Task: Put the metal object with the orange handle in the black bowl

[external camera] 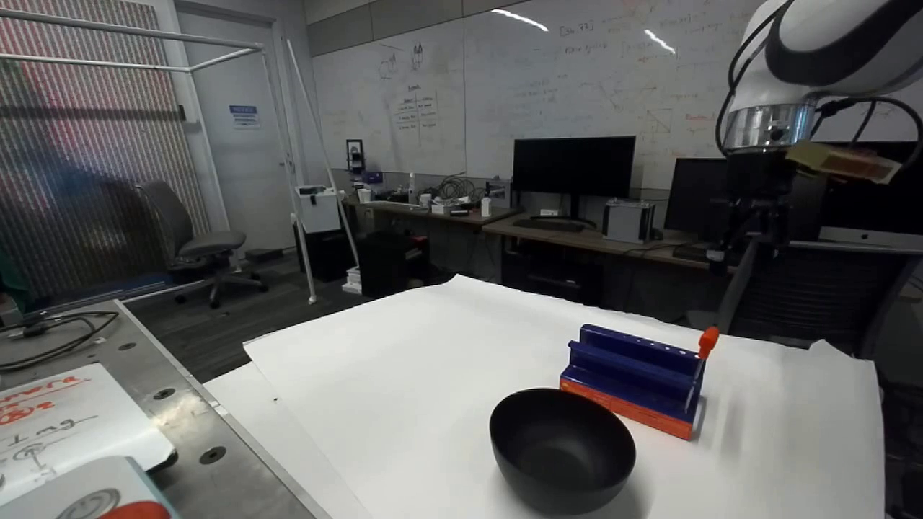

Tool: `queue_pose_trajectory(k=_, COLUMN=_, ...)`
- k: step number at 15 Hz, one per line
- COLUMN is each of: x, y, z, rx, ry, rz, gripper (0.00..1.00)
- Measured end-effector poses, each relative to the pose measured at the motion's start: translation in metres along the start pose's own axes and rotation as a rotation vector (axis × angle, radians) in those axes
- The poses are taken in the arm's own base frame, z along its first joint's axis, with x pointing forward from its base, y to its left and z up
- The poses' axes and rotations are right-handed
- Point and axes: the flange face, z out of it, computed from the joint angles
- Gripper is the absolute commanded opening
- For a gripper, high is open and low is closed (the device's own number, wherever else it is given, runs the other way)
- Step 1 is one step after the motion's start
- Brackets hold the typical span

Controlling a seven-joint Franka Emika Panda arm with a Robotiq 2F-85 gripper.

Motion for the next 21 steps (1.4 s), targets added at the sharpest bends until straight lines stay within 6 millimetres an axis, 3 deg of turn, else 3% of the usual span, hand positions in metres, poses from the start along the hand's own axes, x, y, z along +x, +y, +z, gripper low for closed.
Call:
queue_pose_trajectory(k=4, x=0.01, y=-0.026, z=0.046, rx=-0.092, ry=-0.069, rz=0.176, gripper=1.0)
queue_pose_trajectory(k=7, x=0.014, y=-0.032, z=0.078, rx=-0.126, ry=-0.126, rz=0.25, gripper=1.0)
queue_pose_trajectory(k=11, x=0.016, y=-0.036, z=0.105, rx=-0.154, ry=-0.181, rz=0.277, gripper=1.0)
queue_pose_trajectory(k=16, x=0.013, y=-0.053, z=0.111, rx=-0.174, ry=-0.183, rz=0.242, gripper=1.0)
queue_pose_trajectory(k=21, x=0.011, y=-0.076, z=0.106, rx=-0.227, ry=-0.139, rz=0.017, gripper=1.0)
